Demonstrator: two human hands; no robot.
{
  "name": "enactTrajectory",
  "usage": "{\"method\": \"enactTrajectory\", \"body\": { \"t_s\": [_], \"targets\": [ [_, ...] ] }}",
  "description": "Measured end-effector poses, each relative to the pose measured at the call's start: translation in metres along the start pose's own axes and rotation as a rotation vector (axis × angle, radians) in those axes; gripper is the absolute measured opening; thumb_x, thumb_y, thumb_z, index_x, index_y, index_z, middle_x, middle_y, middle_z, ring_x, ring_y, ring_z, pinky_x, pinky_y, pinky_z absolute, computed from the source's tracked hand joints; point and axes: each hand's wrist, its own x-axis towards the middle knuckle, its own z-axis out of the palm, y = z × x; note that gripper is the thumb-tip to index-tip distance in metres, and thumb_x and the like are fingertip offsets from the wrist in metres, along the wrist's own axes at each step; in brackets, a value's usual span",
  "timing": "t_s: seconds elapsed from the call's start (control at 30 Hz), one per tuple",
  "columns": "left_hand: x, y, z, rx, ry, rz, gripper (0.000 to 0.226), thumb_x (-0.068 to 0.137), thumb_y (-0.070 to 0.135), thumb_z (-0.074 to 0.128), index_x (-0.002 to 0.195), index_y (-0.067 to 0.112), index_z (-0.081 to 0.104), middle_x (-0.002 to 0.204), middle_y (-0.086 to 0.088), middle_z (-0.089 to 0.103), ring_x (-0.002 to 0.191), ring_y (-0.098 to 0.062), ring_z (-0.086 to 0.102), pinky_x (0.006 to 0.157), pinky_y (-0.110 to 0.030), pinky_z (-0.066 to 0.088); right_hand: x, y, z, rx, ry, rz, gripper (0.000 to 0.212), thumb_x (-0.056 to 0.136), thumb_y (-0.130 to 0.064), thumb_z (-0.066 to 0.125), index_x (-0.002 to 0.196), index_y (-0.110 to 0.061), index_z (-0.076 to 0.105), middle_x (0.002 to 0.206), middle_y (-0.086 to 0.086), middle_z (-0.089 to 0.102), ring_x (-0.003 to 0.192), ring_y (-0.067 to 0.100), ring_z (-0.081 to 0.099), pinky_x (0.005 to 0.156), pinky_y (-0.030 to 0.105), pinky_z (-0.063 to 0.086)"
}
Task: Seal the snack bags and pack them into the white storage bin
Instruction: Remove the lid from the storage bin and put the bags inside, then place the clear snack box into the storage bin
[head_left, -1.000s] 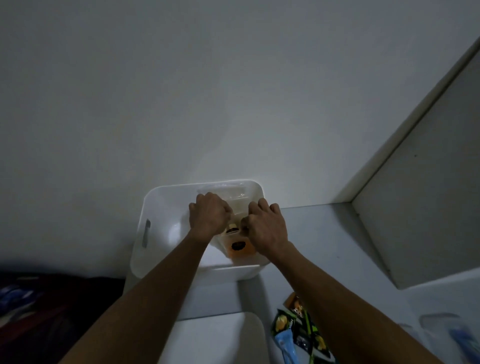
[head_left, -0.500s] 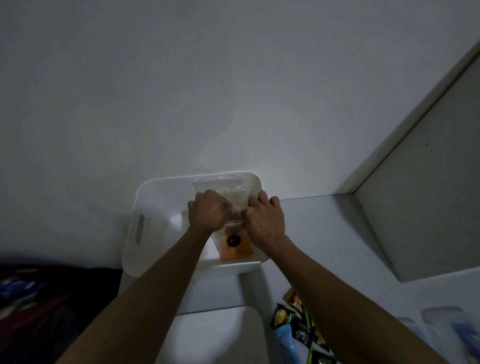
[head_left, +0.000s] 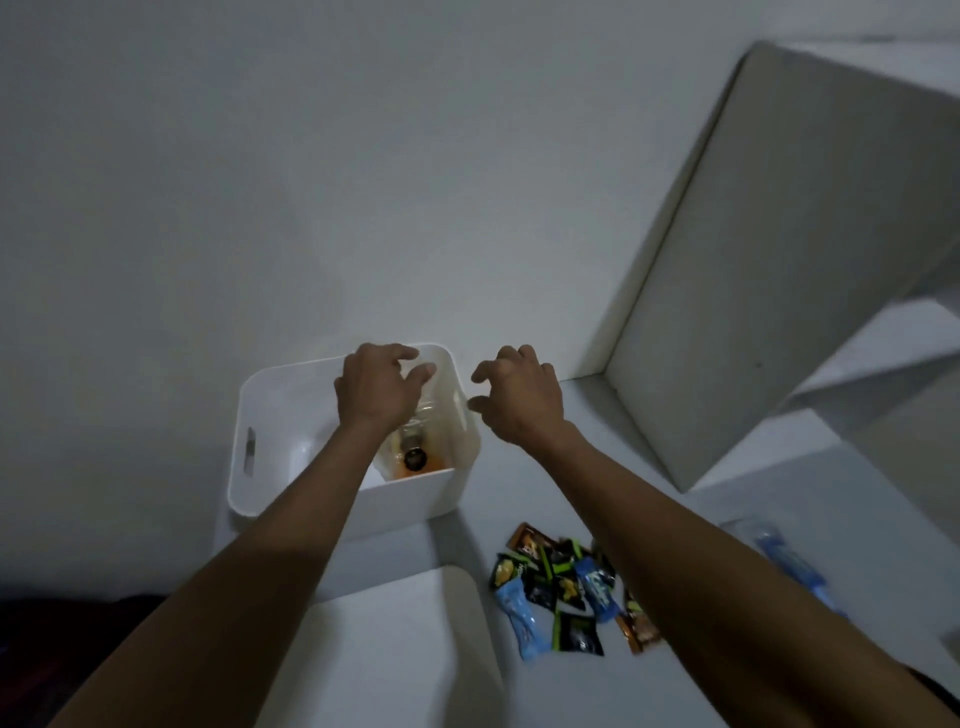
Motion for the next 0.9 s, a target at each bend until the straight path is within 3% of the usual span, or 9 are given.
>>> {"method": "enactTrajectory", "body": {
  "t_s": [0.17,0.3,0.53,0.63,0.8,0.9],
  "targets": [
    [-0.041,0.048,0.016,-0.114,-0.03,0.059,0.037,0.082,0.046,0.072,0.111,0.022,0.072,0.105,-0.006,0.069,0.095,-0.02,0.065,0.091,-0.041,0.051,-0.044,0.053,-0.035,0.08,0.03,0.114,0.034,0.088,-0.038,0.07,0.119,-0.024,0.067,0.117,0.004,0.062,0.112,0.024,0.052,0.088,0.044,0.049],
    [-0.075,0.082,0.048,-0.161,-0.069,0.094,0.041,0.081,0.045,0.073,0.114,0.02,0.071,0.104,-0.006,0.07,0.09,-0.017,0.064,0.087,-0.036,0.052,-0.086,0.114,-0.054,0.172,0.056,0.214,0.032,0.087,-0.039,0.07,0.114,-0.022,0.07,0.111,0.004,0.063,0.106,0.024,0.057,0.084,0.038,0.05],
    [-0.142,0.154,0.151,-0.223,-0.162,0.095,0.047,0.083,0.041,0.073,0.123,0.017,0.066,0.107,-0.007,0.065,0.098,-0.018,0.061,0.083,-0.024,0.043,-0.157,0.259,-0.073,0.258,0.042,0.326,0.033,0.087,-0.035,0.07,0.117,-0.022,0.069,0.109,0.004,0.064,0.097,0.021,0.062,0.079,0.028,0.046],
    [-0.18,0.186,0.211,-0.261,-0.184,0.049,0.049,0.084,0.038,0.073,0.127,0.016,0.062,0.111,-0.008,0.063,0.1,-0.016,0.058,0.084,-0.021,0.04,-0.182,0.33,-0.07,0.329,0.042,0.361,0.033,0.085,-0.035,0.072,0.116,-0.022,0.07,0.104,0.003,0.066,0.096,0.02,0.063,0.082,0.029,0.049],
    [-0.25,0.226,0.303,-0.307,-0.226,-0.072,0.055,0.083,0.035,0.075,0.131,0.016,0.058,0.121,-0.01,0.059,0.111,-0.02,0.058,0.095,-0.032,0.048,-0.22,0.423,-0.047,0.425,-0.025,0.421,0.041,0.088,-0.032,0.071,0.126,-0.02,0.063,0.118,0.007,0.064,0.103,0.018,0.062,0.084,0.024,0.045],
    [-0.29,0.239,0.346,-0.3,-0.227,-0.126,0.059,0.081,0.036,0.076,0.131,0.013,0.057,0.12,-0.01,0.061,0.11,-0.024,0.059,0.096,-0.043,0.05,-0.242,0.454,-0.027,0.485,-0.055,0.475,0.046,0.091,-0.03,0.068,0.134,-0.02,0.057,0.131,0.01,0.058,0.114,0.024,0.06,0.092,0.029,0.047]
  ]
}}
